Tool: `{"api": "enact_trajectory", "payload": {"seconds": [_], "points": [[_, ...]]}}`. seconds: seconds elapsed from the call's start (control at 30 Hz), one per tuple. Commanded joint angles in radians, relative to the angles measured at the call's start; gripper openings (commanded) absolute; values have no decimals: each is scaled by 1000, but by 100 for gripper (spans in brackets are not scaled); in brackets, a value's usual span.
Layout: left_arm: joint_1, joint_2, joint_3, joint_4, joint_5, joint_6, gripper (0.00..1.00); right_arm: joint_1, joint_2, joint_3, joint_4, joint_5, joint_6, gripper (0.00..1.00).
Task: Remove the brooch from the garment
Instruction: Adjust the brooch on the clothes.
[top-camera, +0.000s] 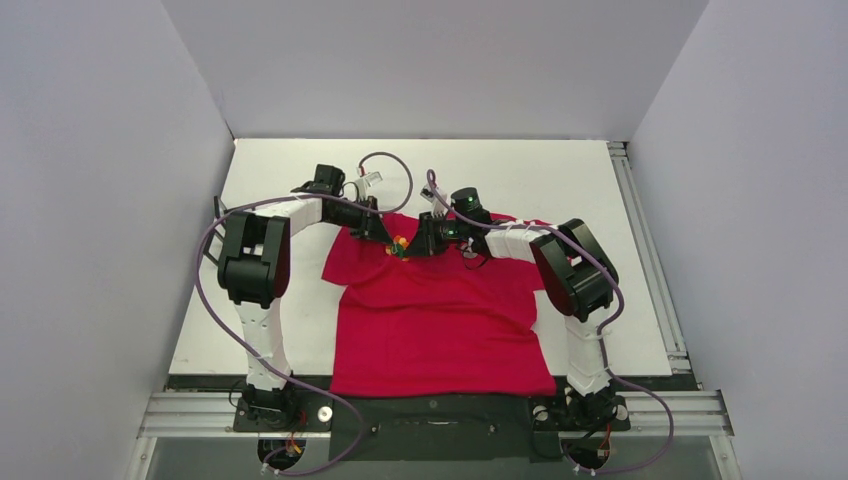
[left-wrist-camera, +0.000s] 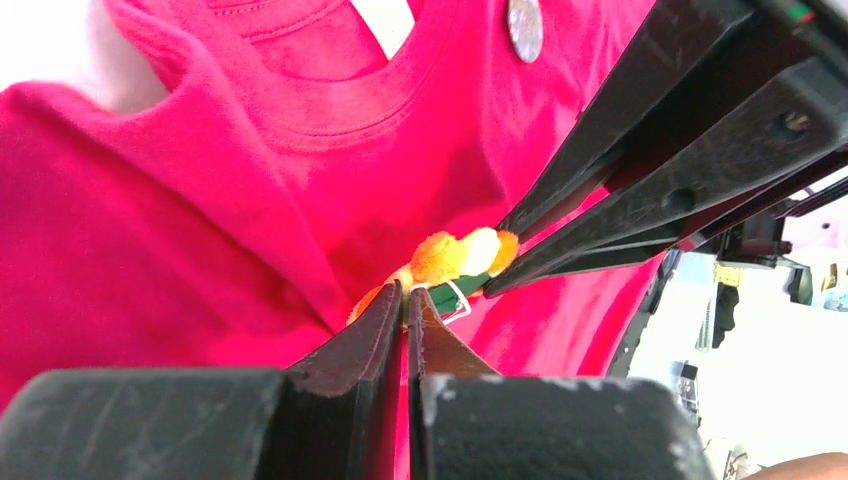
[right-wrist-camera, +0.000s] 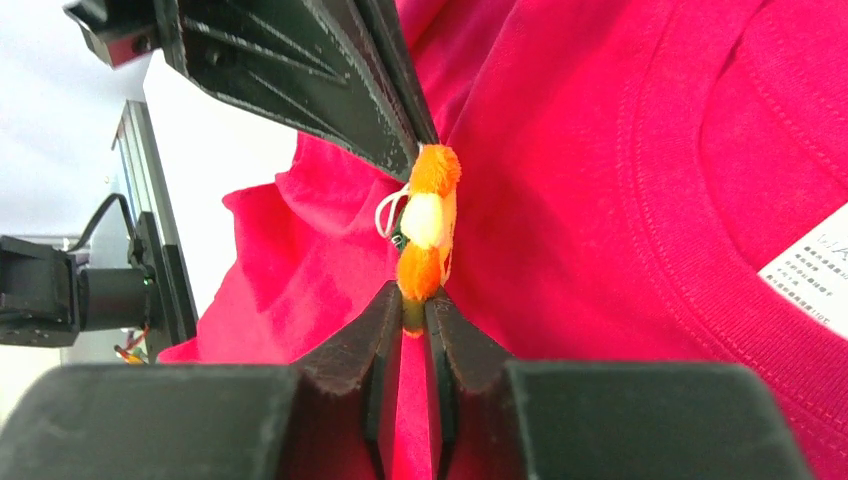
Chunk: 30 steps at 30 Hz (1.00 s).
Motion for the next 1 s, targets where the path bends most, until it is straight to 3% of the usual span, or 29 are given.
{"api": "enact_trajectory", "payload": {"seconds": [0.0, 0.13, 0.57, 0.63, 0.7, 0.73, 0.8, 0.97], "points": [[-3, -6, 63, 101, 69, -86, 0, 11, -40, 22, 1, -52, -63, 7], [-13, -2, 72, 123, 94, -112, 0, 13, -40, 28, -20, -36, -72, 0], [-33, -44, 17, 343, 153, -330, 0, 38, -68, -13, 1, 46, -102, 0], [-35, -42, 18, 333, 152, -319, 0, 34, -83, -24, 19, 53, -110, 4], [-35, -40, 22, 310, 152, -296, 0, 20, -99, -30, 16, 65, -134, 14], [-36, -40, 24, 288, 152, -285, 0, 14, -103, -29, 1, 69, -143, 25], [-35, -38, 31, 247, 148, -243, 0, -9, -113, -18, -43, 75, -183, 33], [-36, -29, 57, 177, 137, -163, 0, -36, -132, 33, -183, 71, -335, 43]]}}
